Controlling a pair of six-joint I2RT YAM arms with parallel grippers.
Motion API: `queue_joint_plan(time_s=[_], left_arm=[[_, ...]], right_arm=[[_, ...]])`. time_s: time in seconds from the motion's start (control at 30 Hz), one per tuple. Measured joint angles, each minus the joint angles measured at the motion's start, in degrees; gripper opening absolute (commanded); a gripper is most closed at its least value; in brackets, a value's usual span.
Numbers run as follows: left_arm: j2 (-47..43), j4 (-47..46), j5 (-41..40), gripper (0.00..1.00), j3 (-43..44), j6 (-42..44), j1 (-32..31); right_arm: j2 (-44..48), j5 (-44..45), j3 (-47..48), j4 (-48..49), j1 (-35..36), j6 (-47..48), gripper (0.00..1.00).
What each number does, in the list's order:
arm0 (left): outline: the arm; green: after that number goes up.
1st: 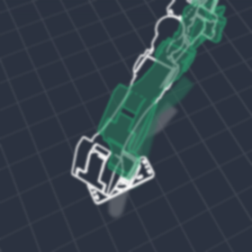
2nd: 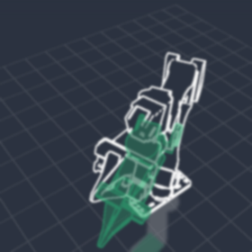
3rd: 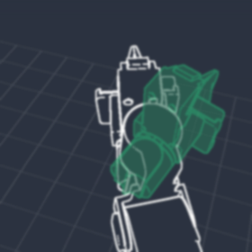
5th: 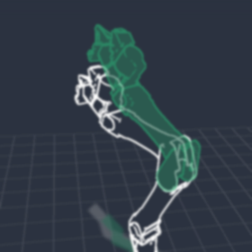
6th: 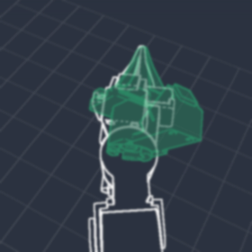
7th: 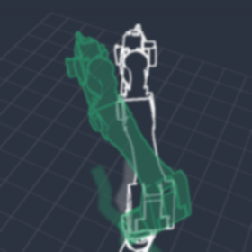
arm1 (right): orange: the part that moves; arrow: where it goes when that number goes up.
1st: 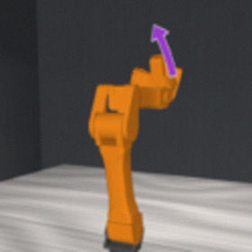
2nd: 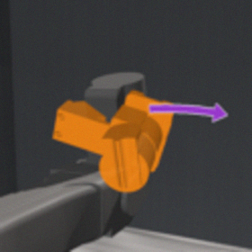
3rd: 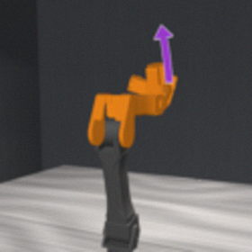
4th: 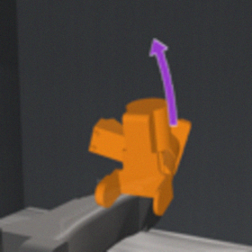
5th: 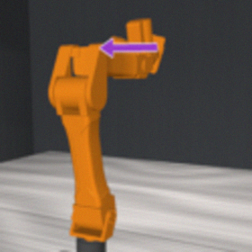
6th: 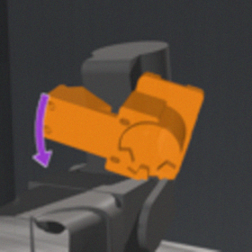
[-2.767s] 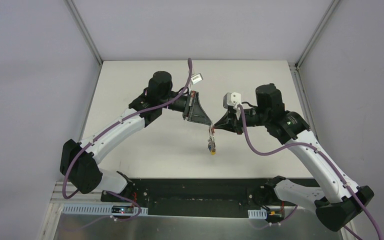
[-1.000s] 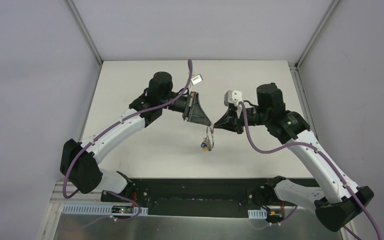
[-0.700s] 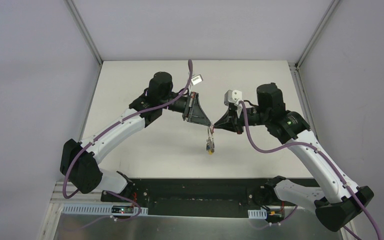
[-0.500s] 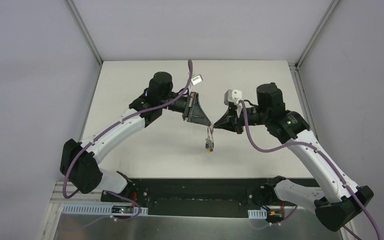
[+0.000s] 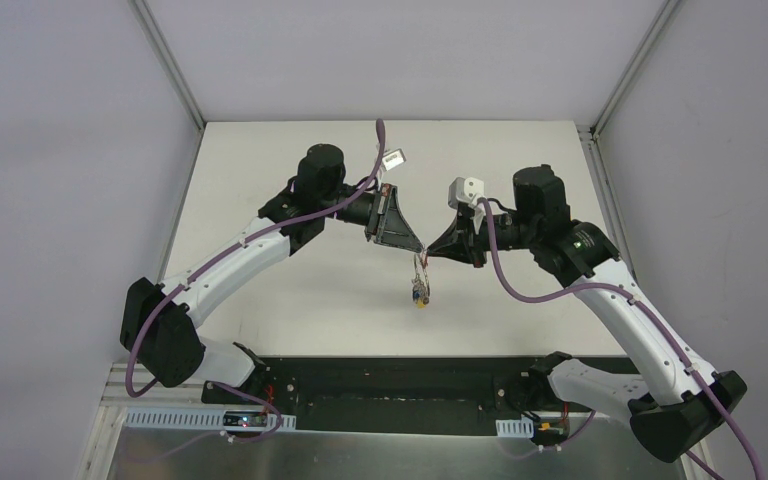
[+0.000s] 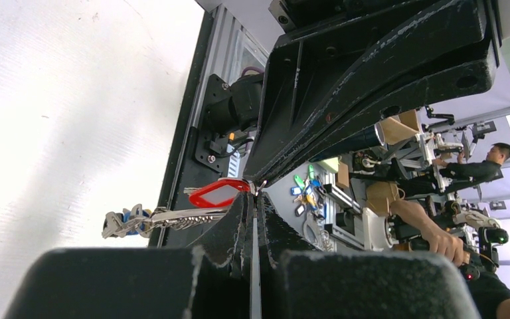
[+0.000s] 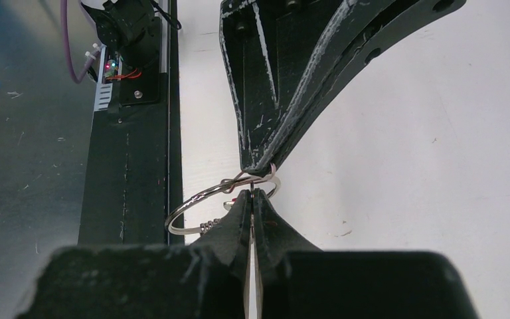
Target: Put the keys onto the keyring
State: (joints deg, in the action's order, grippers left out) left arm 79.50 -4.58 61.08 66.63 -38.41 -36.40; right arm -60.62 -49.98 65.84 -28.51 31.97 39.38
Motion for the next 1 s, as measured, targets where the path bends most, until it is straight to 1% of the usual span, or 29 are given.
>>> queue_joint_plan(time_s=[0.77,1.0], left_arm=[[0.0,-0.8,0.0,0.0,-0.2,0.0,0.0],[0.0,-2.7,0.0,0.0,-1.0,-1.7,0.0]], right_arm=[[-0.1,0.4,0.0,0.8,-0.1,-0.6,0.0],[-0.1,1.6,0.0,1.3,-0.1,-1.5,0.0]])
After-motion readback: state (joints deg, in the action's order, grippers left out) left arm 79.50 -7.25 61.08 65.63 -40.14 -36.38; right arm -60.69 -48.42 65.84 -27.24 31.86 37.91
